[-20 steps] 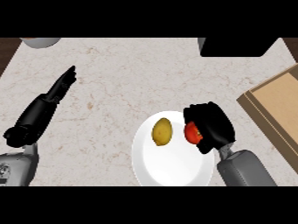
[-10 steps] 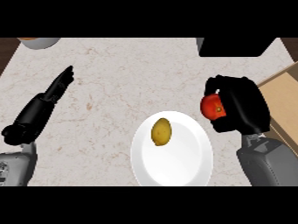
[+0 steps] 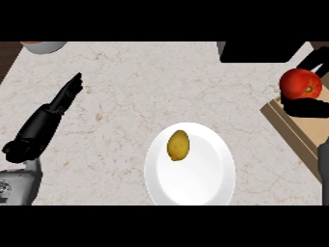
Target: Pick the tomato from the plate and place it in the cardboard box
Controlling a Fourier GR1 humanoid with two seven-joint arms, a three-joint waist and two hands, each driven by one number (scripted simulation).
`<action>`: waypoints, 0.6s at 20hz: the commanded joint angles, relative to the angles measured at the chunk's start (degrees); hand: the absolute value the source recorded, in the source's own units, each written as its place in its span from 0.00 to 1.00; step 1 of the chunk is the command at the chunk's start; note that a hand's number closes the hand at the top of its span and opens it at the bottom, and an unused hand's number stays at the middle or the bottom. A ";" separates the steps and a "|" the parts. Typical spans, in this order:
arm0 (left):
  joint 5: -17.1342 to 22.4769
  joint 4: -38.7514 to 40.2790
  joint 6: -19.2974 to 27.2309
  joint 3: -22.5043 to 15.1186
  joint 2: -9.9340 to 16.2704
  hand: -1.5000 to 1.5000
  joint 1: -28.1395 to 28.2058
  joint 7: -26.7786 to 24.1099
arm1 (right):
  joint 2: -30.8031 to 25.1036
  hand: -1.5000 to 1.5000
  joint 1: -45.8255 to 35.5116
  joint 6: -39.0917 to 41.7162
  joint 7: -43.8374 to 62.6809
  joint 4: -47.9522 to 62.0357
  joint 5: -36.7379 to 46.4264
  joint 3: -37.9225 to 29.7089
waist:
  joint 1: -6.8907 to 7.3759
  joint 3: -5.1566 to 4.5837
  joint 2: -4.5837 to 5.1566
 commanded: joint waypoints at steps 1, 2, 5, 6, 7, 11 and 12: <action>-0.06 -1.04 -0.74 0.27 0.68 0.50 0.85 -0.22 | -4.63 1.00 -3.48 -2.18 -0.76 4.92 -4.39 -10.30 | 0.49 0.03 0.17; -1.03 -1.06 0.34 -0.97 -1.07 0.50 0.79 0.34 | -4.83 1.00 -1.32 -0.52 0.03 2.09 -4.62 -9.62 | 0.21 0.01 0.08; -0.61 -0.68 -0.52 -0.61 -0.80 0.50 0.88 -0.50 | -10.04 1.00 -3.55 -0.61 -2.48 8.62 -7.59 -14.99 | 0.33 0.01 0.11; 1.10 -1.80 -1.83 0.23 -0.15 0.50 -0.32 1.16 | -11.62 1.00 -3.09 -4.55 -6.19 14.96 -5.85 -15.28 | 0.62 0.03 0.22; 1.11 0.83 -1.66 1.84 0.88 0.50 -2.37 1.10 | -14.28 1.00 -2.36 -3.06 -7.36 15.91 -5.45 -15.81 | 0.39 0.02 0.28; -1.33 0.97 0.38 -1.13 -2.19 0.50 -0.23 -1.52 | -18.14 1.00 -2.65 2.04 -9.03 25.18 -5.00 -14.78 | 0.73 0.03 0.31; -0.78 0.78 0.06 -0.62 -1.83 0.50 -1.33 0.91 | -20.67 1.00 -2.83 5.32 -11.26 27.58 -8.75 -17.70 | 0.53 0.05 0.28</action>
